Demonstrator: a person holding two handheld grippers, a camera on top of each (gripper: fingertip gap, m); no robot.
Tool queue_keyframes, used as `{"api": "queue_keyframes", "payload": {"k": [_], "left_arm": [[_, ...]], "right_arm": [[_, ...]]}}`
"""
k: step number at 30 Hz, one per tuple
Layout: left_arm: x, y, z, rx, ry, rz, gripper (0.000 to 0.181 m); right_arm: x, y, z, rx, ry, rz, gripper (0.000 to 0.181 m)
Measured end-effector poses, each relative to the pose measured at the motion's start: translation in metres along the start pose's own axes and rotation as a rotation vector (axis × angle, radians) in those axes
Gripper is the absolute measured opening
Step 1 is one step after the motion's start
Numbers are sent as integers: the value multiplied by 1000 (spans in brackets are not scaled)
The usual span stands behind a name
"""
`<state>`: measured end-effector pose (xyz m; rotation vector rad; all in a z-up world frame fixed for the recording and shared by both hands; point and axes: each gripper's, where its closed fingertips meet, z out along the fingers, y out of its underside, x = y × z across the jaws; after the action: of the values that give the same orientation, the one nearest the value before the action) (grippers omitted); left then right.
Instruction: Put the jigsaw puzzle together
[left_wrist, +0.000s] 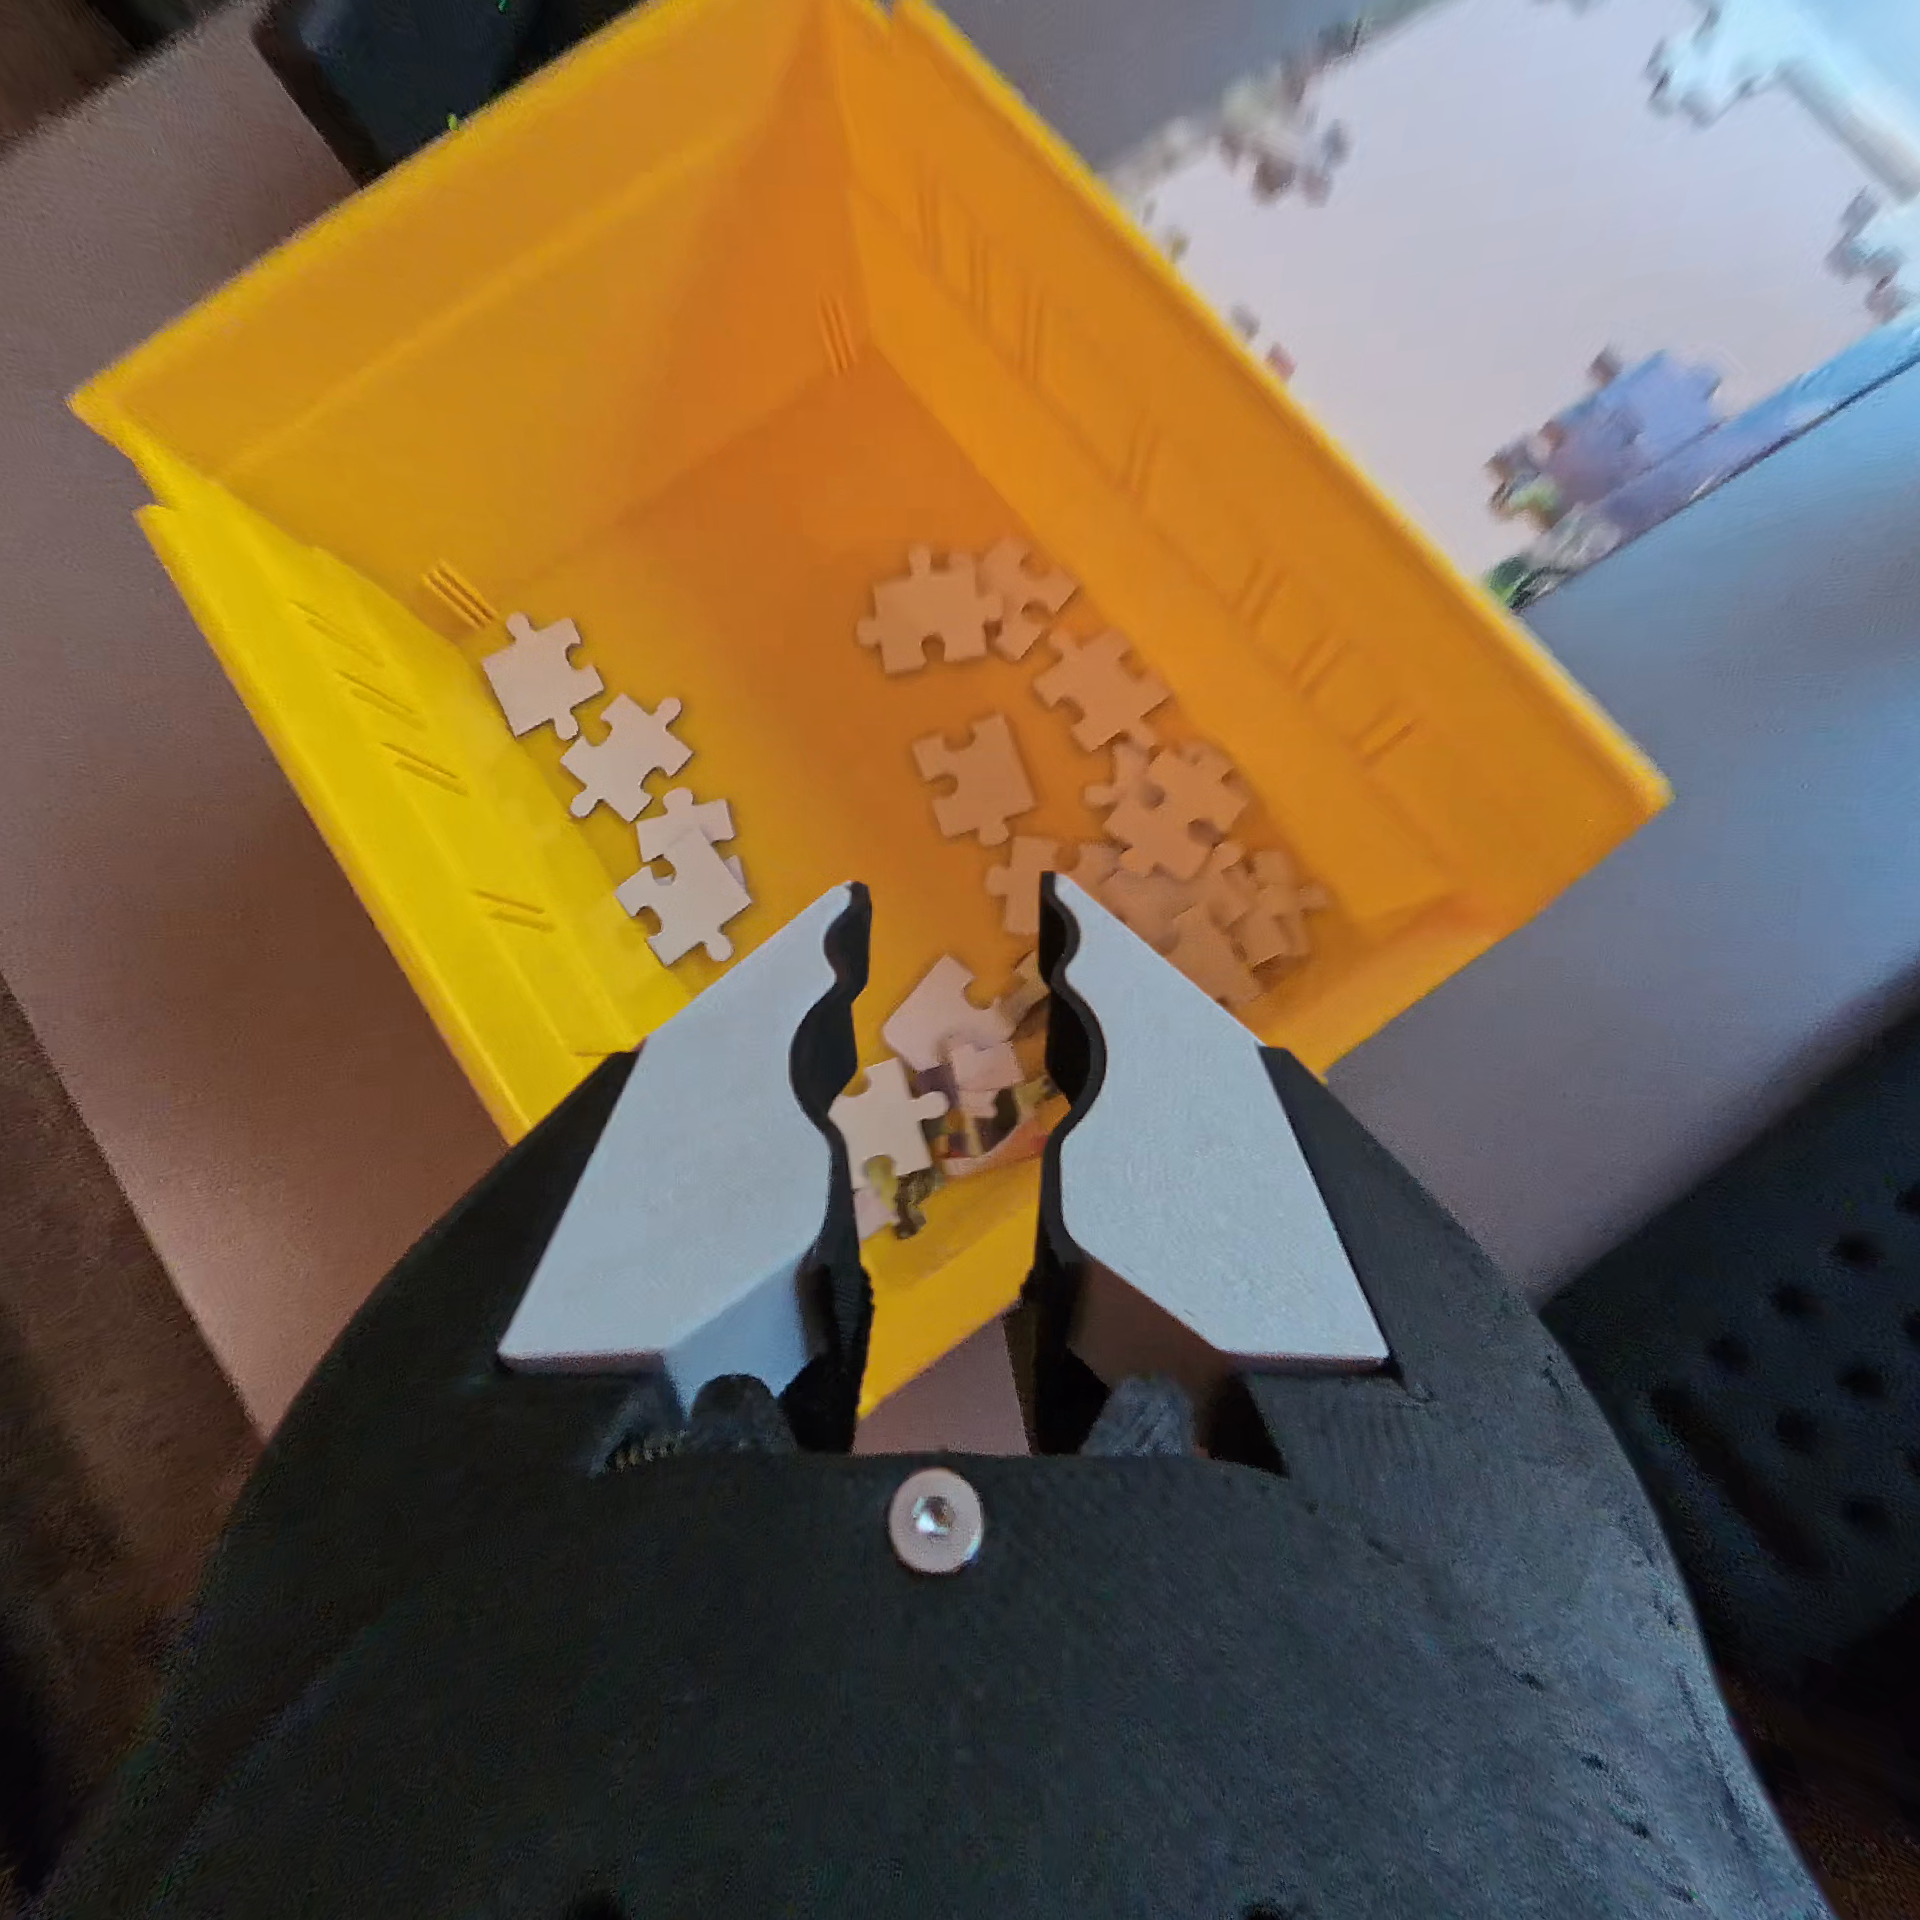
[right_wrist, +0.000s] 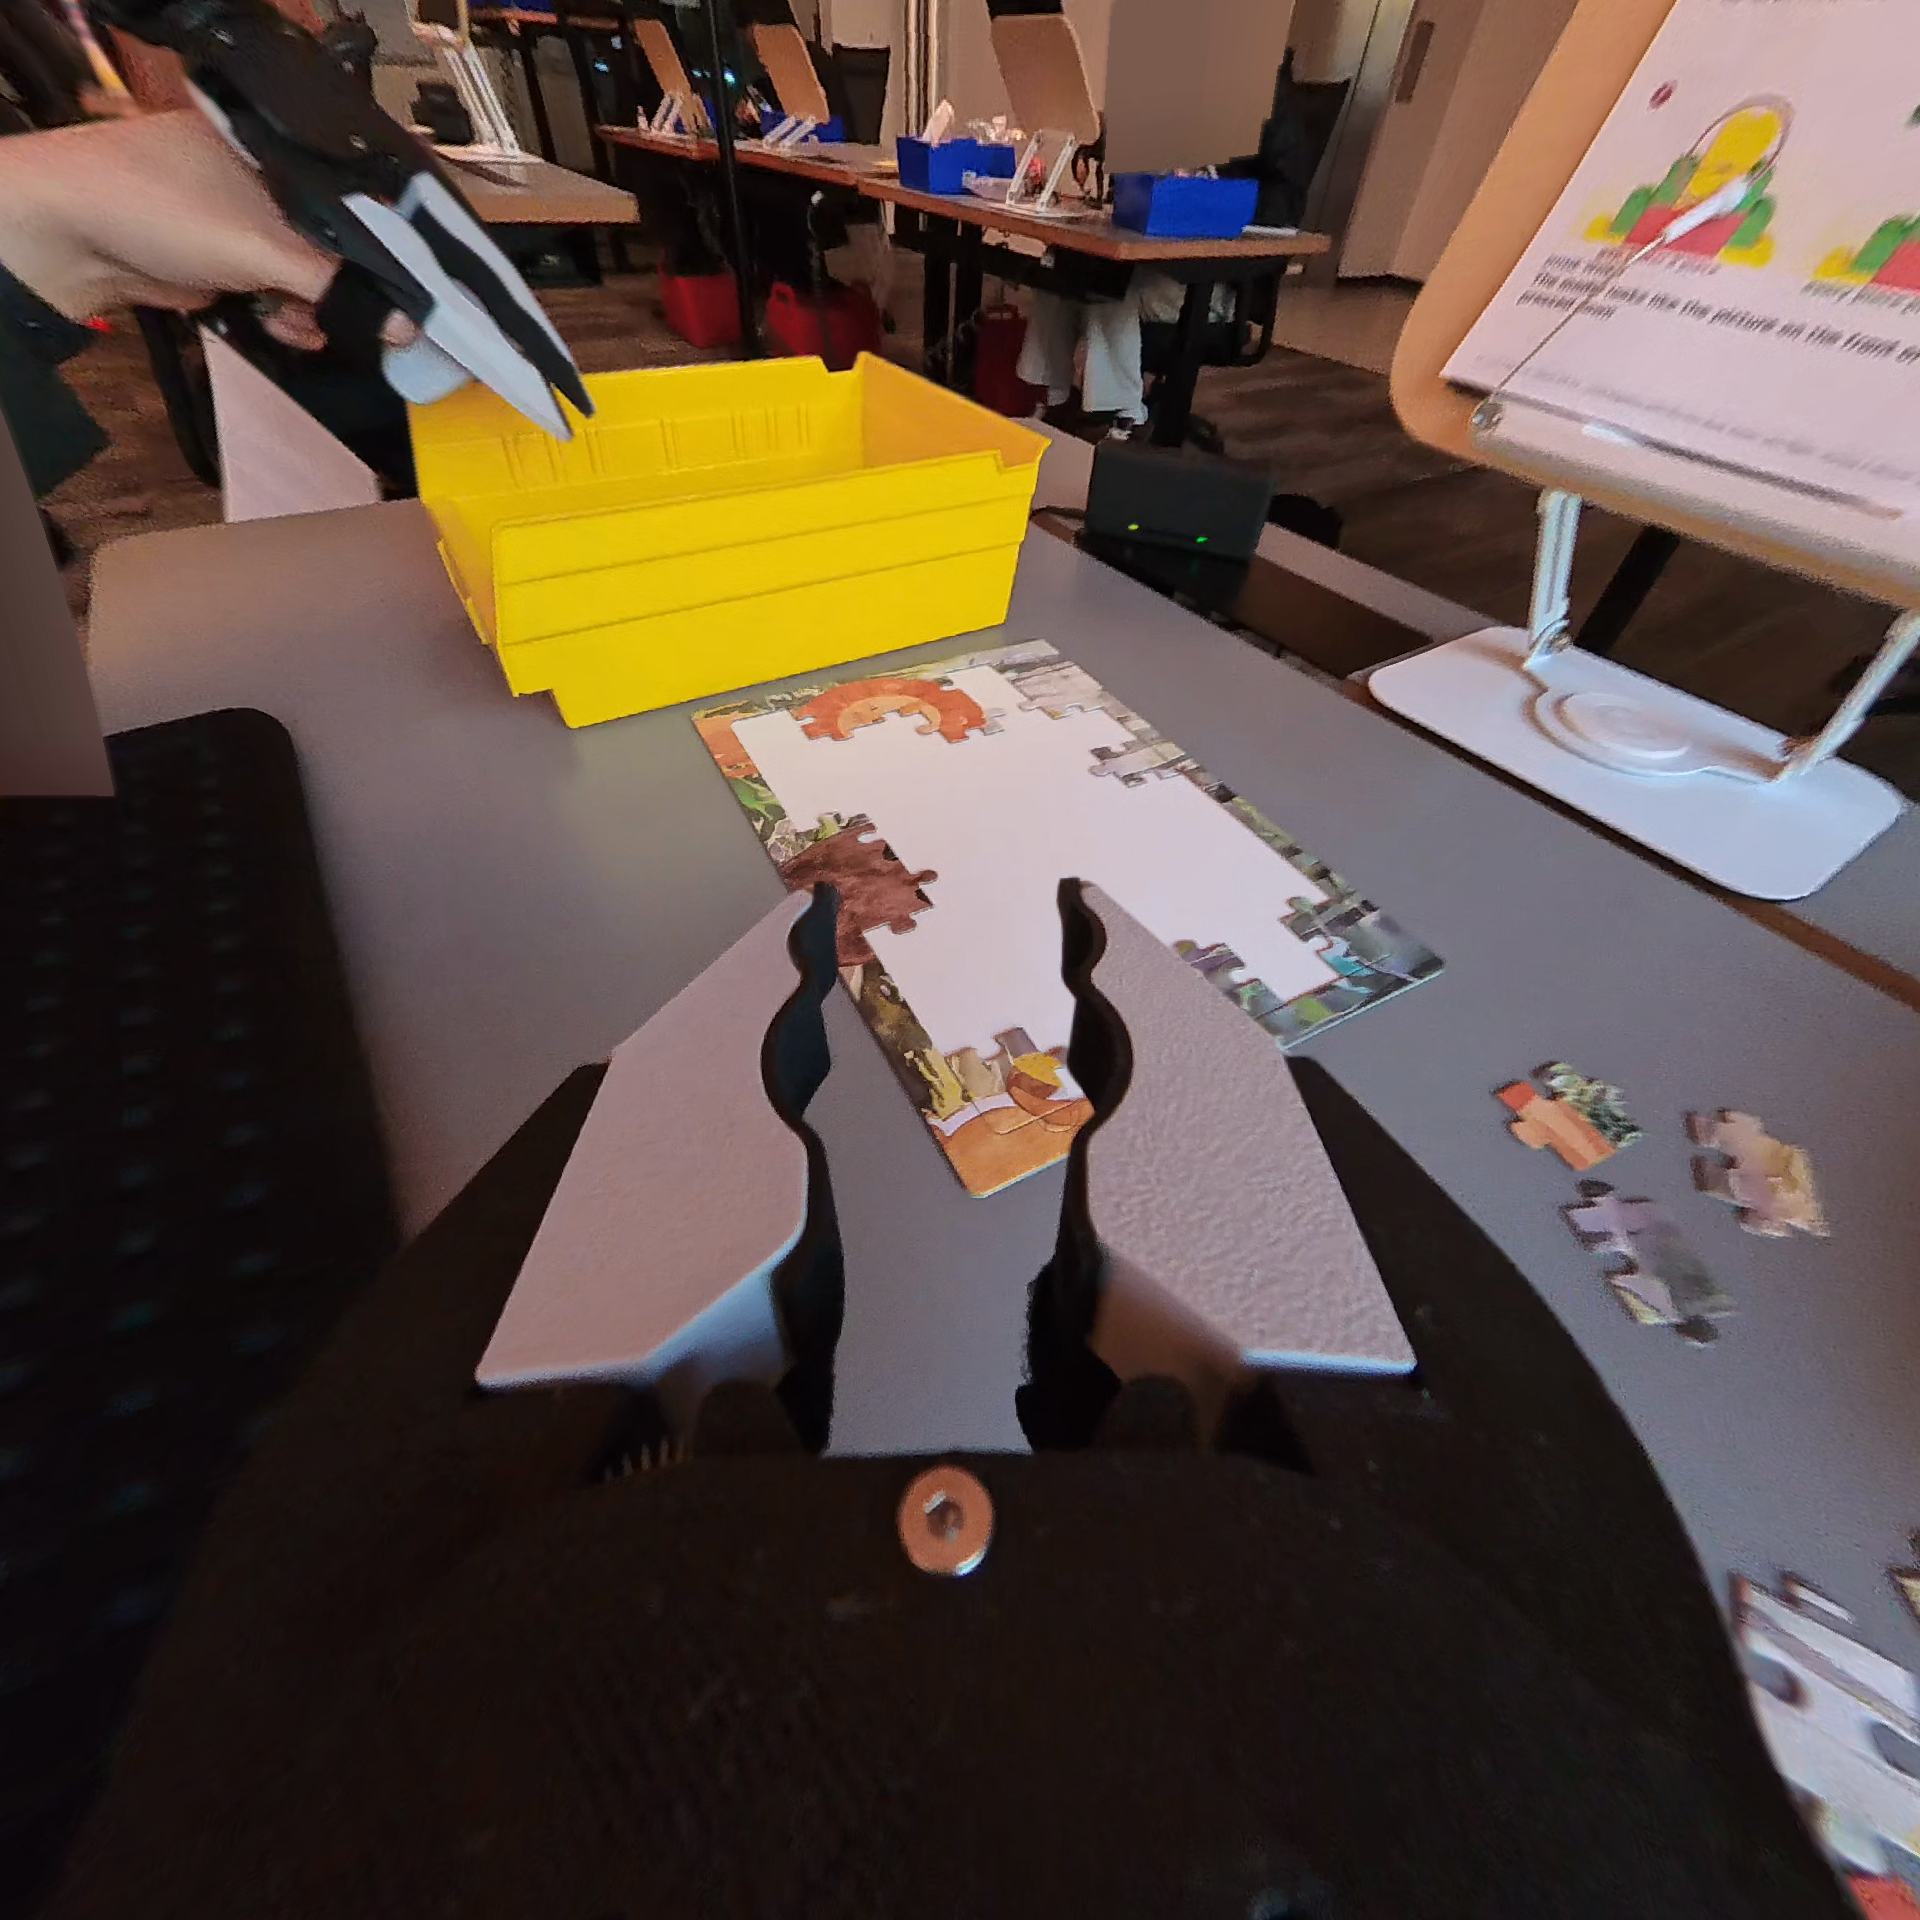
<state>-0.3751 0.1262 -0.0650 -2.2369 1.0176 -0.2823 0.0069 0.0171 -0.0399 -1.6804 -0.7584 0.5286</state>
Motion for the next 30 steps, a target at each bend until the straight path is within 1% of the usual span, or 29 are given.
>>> {"api": "queue_keyframes", "payload": {"k": [2, 3, 5, 7, 8, 10, 12, 15, 20, 24, 28, 30], "left_arm": [[-5, 10, 13, -122, 18, 56, 30], [-3, 16, 20, -186, 48, 91, 31], [-1, 34, 32, -345, 85, 156, 28], [-6, 52, 42, -503, 79, 227, 34], [-8, 59, 46, -558, 79, 268, 36], [-7, 68, 54, -623, 95, 346, 40], [-3, 74, 58, -653, 136, 373, 44], [-1, 76, 63, -649, 179, 381, 47], [-8, 71, 67, -630, 174, 400, 52], [-16, 65, 72, -611, 163, 364, 45], [-36, 52, 82, -578, 50, 345, 33], [-39, 49, 84, -570, 36, 319, 31]], "right_arm": [[-3, 9, 4, -1, -39, 45, 43], [-4, 10, 3, 2, -50, 54, 42], [-1, 11, 1, 18, -37, 37, 41], [4, 12, -1, 28, -29, 36, 40], [4, 11, -1, 35, -34, 50, 40], [5, 9, -2, 52, -49, 77, 40], [5, 9, -3, 58, -58, 93, 40], [6, 12, -3, 49, -63, 105, 40], [2, 15, -1, 29, -80, 98, 40], [-2, 18, 2, 6, -93, 84, 40], [-3, 21, 3, -9, -93, 73, 40], [-2, 21, 3, -9, -90, 72, 40]]}}
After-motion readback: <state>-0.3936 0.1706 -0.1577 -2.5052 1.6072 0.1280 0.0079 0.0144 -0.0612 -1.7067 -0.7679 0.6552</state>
